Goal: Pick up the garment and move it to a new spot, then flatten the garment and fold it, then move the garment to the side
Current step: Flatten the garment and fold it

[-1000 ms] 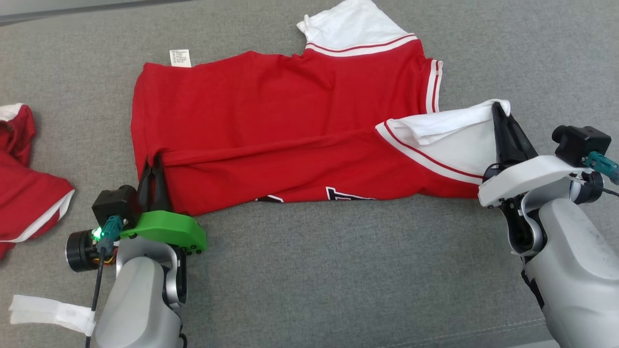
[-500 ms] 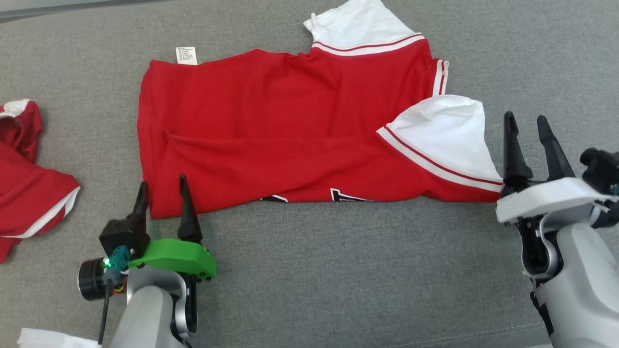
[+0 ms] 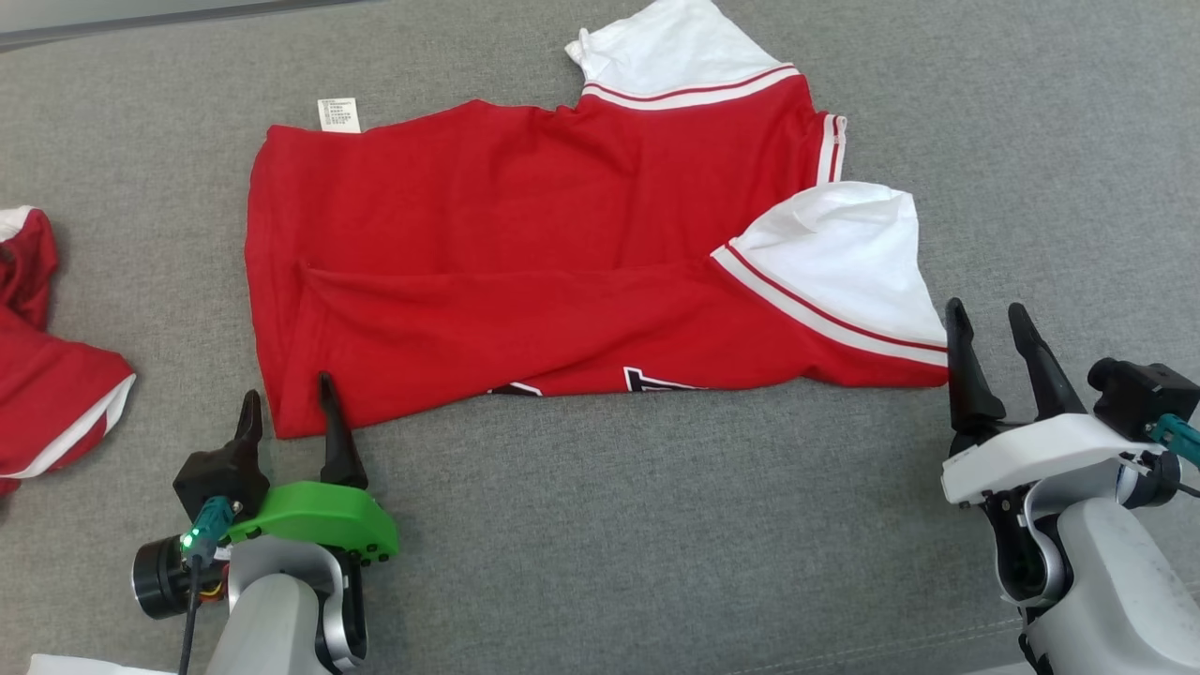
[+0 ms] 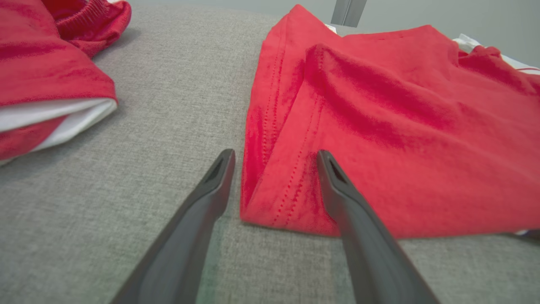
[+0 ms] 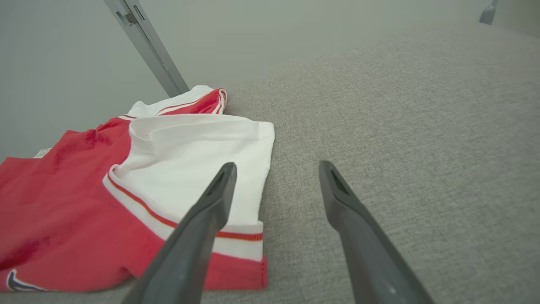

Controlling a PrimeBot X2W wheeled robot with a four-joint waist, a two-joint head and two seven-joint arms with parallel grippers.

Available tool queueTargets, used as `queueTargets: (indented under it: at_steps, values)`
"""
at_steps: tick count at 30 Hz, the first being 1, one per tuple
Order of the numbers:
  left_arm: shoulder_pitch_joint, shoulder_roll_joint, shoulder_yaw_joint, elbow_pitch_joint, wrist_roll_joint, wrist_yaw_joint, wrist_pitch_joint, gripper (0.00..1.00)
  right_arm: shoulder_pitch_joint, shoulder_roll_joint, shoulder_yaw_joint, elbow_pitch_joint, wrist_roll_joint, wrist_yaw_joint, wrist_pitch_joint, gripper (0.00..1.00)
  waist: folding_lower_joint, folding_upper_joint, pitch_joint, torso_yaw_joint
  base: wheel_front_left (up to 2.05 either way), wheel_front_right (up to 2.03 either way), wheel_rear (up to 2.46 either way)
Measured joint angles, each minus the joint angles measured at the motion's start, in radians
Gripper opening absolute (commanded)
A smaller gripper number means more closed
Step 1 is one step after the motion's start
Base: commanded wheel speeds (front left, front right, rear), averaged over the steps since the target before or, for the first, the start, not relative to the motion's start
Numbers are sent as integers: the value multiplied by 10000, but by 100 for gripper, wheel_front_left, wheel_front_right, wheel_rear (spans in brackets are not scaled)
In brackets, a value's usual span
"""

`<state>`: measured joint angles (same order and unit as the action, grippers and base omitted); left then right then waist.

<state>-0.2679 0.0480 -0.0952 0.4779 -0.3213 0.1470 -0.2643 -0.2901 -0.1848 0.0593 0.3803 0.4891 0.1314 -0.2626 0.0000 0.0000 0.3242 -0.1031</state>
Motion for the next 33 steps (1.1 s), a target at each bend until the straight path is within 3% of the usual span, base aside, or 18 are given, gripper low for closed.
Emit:
queueTargets:
  at_steps: [4,5,7,10,13,16,28,29,32,33]
  values:
    - [-75,-6,19,102,159,-113,-2,100,118,-38,221,42,6,0,0,100,0,0,22,-27,0,0,0]
    - [-85,-4,10,127,198,-153,0,89,156,-50,251,58,12,0,0,100,0,0,25,-33,0,0,0]
    - [-104,-4,-29,134,261,-242,-2,49,199,-84,270,88,25,0,0,100,0,0,21,-33,0,0,0]
    - [-101,-4,-115,121,309,-299,-2,28,291,-86,268,151,36,0,0,100,0,0,-14,-27,0,0,0]
    - [-51,-4,-207,119,336,-318,-2,23,419,-81,272,247,36,0,0,100,0,0,-64,-26,0,0,0]
    - [41,-6,-238,163,330,-322,-2,0,443,-81,370,343,36,0,0,100,0,0,-111,-27,0,0,0]
    - [69,-8,-61,178,244,-284,-2,0,505,-119,993,428,63,0,0,100,0,0,-166,50,0,0,0]
    - [69,-8,-56,176,236,-284,-2,0,504,-121,1060,487,90,0,0,68,0,0,-164,52,0,0,0]
    - [69,-8,-25,163,144,-284,-2,0,446,-138,1283,706,130,0,0,0,0,0,-149,56,0,0,0]
    - [69,-8,-23,159,138,-284,-2,0,405,-142,1346,773,176,0,0,0,0,0,-139,61,0,0,0]
